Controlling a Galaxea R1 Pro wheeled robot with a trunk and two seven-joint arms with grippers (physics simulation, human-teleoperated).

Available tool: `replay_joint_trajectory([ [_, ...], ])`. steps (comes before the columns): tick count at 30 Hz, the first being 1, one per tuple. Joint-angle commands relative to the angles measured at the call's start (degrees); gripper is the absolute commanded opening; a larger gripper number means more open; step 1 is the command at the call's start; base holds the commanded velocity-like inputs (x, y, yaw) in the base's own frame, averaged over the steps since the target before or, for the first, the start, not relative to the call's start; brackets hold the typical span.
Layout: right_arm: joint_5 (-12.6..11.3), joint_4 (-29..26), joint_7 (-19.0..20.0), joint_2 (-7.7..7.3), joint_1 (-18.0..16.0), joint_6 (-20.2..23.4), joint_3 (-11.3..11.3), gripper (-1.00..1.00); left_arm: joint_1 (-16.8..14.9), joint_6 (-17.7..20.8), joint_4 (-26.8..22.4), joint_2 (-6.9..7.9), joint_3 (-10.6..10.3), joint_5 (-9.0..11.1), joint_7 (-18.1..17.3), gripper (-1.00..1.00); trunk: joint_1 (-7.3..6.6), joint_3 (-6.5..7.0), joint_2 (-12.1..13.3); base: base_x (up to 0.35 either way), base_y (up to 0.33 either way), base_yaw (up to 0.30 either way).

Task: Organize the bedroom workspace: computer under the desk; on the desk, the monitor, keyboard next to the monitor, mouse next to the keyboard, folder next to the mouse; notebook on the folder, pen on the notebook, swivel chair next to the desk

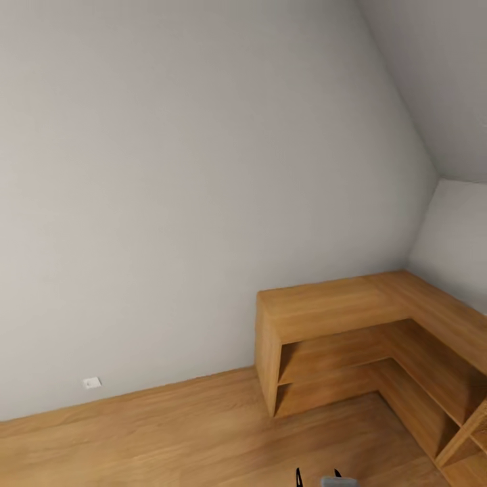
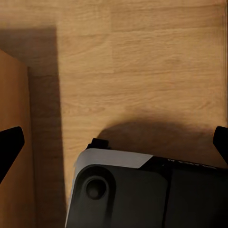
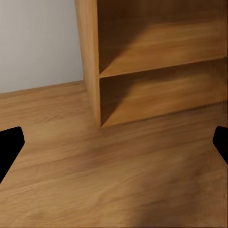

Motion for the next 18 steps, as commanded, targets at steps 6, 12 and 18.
replay_joint_trajectory([
  [6, -0.3, 4.2, -0.5, -2.33, 0.5, 0.2, 0.6, 1.0, 0.0, -0.4, 0.0, 0.11, -0.4, 0.5, 0.5, 1.0, 0.06, 0.09, -0.1, 0.286, -0.083, -0.243],
  [12, -0.4, 5.2, -0.3, -3.84, 7.4, -1.0, 0.6, 1.0, 0.0, -0.8, 3.6, 0.25, -0.4, 0.5, 0.6, 1.0, 0.06, 0.28, -0.1, 0.18, -0.017, -0.246],
  [18, -0.4, 5.4, -0.3, -4.1, 12.9, -11.3, 0.7, 1.0, 0.0, -15.0, 15.8, -0.45, -0.6, 0.4, 0.2, 1.0, 0.06, 0.48, -0.1, 0.133, -0.003, -0.249],
])
